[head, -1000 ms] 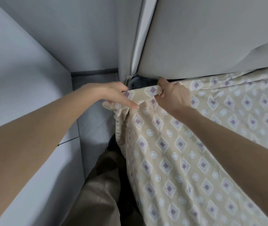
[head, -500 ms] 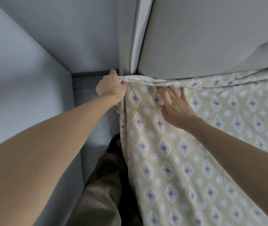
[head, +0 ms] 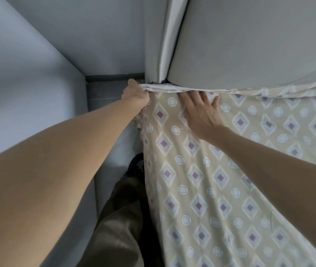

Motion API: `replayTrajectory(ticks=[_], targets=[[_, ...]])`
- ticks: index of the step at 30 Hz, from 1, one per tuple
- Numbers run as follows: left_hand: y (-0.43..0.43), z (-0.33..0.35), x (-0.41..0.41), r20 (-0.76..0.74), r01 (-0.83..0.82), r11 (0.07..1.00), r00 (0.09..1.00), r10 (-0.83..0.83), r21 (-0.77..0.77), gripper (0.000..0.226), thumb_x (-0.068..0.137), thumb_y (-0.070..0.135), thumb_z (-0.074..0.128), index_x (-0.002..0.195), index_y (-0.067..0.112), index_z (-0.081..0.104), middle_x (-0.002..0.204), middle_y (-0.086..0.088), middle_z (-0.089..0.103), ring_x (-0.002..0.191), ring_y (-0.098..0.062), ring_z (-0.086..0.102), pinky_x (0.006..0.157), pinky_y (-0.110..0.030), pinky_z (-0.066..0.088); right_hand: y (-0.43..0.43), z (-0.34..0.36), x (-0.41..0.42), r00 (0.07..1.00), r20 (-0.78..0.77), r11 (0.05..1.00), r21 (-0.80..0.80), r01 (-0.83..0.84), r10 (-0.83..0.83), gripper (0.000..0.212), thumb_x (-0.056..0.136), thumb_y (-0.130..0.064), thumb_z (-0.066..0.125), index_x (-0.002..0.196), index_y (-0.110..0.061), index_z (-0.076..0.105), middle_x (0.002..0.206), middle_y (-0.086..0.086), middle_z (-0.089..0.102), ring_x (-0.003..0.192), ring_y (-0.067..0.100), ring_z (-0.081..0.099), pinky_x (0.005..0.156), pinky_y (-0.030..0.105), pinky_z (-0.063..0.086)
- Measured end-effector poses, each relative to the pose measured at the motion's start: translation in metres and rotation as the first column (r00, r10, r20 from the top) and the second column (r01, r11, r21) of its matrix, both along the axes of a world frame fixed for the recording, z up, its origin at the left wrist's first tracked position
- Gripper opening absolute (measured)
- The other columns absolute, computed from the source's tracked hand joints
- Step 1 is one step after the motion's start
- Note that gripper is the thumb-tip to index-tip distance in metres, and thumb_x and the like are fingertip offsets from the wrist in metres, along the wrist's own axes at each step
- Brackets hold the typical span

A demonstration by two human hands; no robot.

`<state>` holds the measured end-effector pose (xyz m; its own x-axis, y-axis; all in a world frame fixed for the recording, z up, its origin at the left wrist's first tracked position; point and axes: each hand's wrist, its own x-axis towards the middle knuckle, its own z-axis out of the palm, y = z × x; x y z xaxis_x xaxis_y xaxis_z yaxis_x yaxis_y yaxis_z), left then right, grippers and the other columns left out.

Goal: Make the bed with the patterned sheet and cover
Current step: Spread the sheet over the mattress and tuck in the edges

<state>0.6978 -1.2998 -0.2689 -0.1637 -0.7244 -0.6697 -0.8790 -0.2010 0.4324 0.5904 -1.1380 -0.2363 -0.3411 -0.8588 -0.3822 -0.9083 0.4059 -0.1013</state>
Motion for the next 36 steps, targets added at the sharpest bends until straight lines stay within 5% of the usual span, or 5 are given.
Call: replayTrajectory(ticks=[12, 17, 20, 25, 36], targets=[[0.001, 0.005, 0.007, -0.162, -0.102, 0.989, 0.980, 0.118, 0.105, 0.052, 0.088, 0.028, 0.060, 0.131, 0.014, 0.033, 0.112, -0.009, 0.058, 0.095, -0.027, 0.063, 0.085, -0.043, 0.055, -0.029, -0.002, 0.021, 0.989, -0.132, 0.990, 0.116, 0.076, -0.061, 0.072, 0.091, -0.028, 0.045, 0.151, -0.024, 0.008, 0.152, 0.001, 0.013, 0.136, 0.039, 0.020, 0.105, 0.073, 0.014], [0.037, 0.018, 0.028, -0.280, -0.026, 0.950, 0.958, -0.065, -0.311, 0.022, 0.086, 0.017, 0.055, 0.101, 0.011, 0.041, 0.090, -0.006, 0.053, 0.077, -0.020, 0.050, 0.069, -0.036, 0.043, -0.040, -0.006, 0.029, 0.984, -0.104, 0.968, 0.193, 0.159, -0.141, 0.074, 0.095, -0.038, 0.047, 0.151, -0.025, -0.001, 0.153, 0.001, 0.001, 0.141, 0.040, 0.003, 0.104, 0.075, 0.011], [0.047, 0.020, 0.035, -0.345, 0.213, 0.888, 0.864, -0.366, -0.409, 0.026, 0.087, 0.008, 0.046, 0.108, 0.008, 0.060, 0.112, -0.007, 0.056, 0.100, -0.020, 0.055, 0.089, -0.031, 0.046, -0.035, -0.002, 0.022, 0.992, -0.028, 0.982, 0.142, 0.127, -0.125, 0.065, 0.097, -0.036, 0.040, 0.151, -0.026, 0.006, 0.153, 0.000, 0.008, 0.140, 0.038, 0.008, 0.106, 0.073, 0.008], [0.056, 0.022, 0.027, -0.291, 0.452, 0.843, 0.798, -0.528, -0.291, 0.069, 0.087, -0.007, 0.043, 0.149, 0.019, 0.026, 0.152, -0.002, 0.027, 0.141, -0.015, 0.024, 0.112, -0.021, 0.019, -0.001, -0.010, 0.014, 0.989, -0.136, 0.972, -0.218, -0.092, 0.063, 0.073, 0.083, -0.002, 0.057, 0.149, -0.013, 0.028, 0.141, 0.006, 0.042, 0.128, 0.029, 0.041, 0.114, 0.046, 0.028], [0.031, 0.030, 0.018, -0.069, 0.644, 0.757, 0.755, -0.652, -0.110, 0.077, 0.089, -0.002, 0.042, 0.150, 0.036, 0.012, 0.147, -0.009, 0.032, 0.121, -0.035, 0.047, 0.087, -0.039, 0.045, -0.032, -0.004, 0.010, 1.000, -0.004, 0.999, 0.038, -0.030, 0.030, 0.099, 0.081, -0.001, 0.064, 0.152, -0.015, -0.003, 0.156, 0.003, 0.011, 0.146, 0.022, 0.010, 0.120, 0.036, 0.012]])
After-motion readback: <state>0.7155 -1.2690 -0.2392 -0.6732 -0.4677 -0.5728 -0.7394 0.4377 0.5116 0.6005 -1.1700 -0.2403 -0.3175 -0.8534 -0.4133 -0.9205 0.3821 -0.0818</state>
